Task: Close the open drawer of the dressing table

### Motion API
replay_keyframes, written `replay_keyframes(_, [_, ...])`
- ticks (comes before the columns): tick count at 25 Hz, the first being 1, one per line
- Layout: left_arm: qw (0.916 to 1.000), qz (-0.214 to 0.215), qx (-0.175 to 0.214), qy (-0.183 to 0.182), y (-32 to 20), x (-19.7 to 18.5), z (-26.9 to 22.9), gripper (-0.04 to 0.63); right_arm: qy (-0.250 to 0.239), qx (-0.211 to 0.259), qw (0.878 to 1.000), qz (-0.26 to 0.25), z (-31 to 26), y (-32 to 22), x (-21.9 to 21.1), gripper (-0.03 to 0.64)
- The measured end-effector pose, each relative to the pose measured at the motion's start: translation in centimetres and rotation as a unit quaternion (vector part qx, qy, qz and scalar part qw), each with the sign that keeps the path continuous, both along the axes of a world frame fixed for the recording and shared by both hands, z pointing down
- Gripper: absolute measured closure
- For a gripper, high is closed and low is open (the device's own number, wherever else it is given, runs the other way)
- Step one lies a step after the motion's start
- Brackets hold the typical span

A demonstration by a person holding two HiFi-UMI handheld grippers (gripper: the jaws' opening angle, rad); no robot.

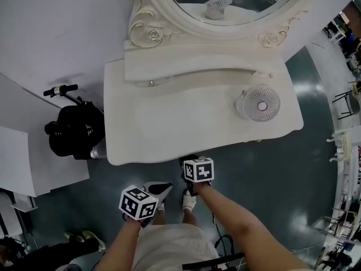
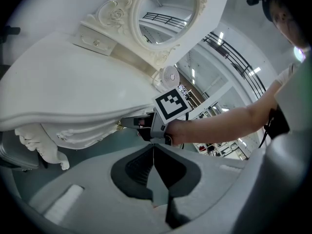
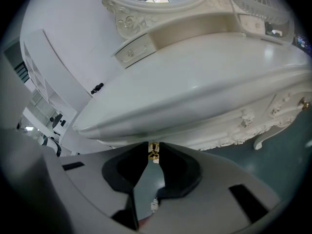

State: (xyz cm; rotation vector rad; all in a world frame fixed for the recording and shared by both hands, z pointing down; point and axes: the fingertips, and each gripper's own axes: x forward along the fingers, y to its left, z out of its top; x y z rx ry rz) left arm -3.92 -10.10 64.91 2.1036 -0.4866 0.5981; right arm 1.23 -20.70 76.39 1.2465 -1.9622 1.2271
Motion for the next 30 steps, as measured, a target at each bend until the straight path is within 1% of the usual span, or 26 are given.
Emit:
replay_keyframes(9, [1.0000, 0.003, 0.003, -0.004, 0.0, 0.1, -0.1, 0.584, 0.012, 0.000, 1.000, -0.007, -0.3, -0.1, 0.1, 0.541])
replay_keyframes(14, [0.9999, 0.015, 0.006, -0.003, 0.6, 1.0, -0.5, 0.584, 0.020, -0.012, 1.000, -0.009, -0.4, 0.2, 0.5, 0.557])
replay_keyframes(17, [0.9997, 0.022, 0.009, -0.002, 1.0, 1.5, -0.9, 0.584, 0.025, -0.019, 0.999, -0.010, -1.3, 0.7, 1.5, 0.555])
replay_keyframes(23, [0.9992, 0.035, 0.020, 0.001, 1.4, 2.7, -2.2, 0.584, 0.011, -0.024, 1.000, -0.010, -3.5, 3.0, 3.3, 0.555])
replay_keyframes(30, [0.9975, 0.053, 0.047, 0.002, 2.2, 4.2, -4.5, 0.584, -0.011, -0.006, 1.000, -0.006, -7.7, 5.9, 5.0, 0.555])
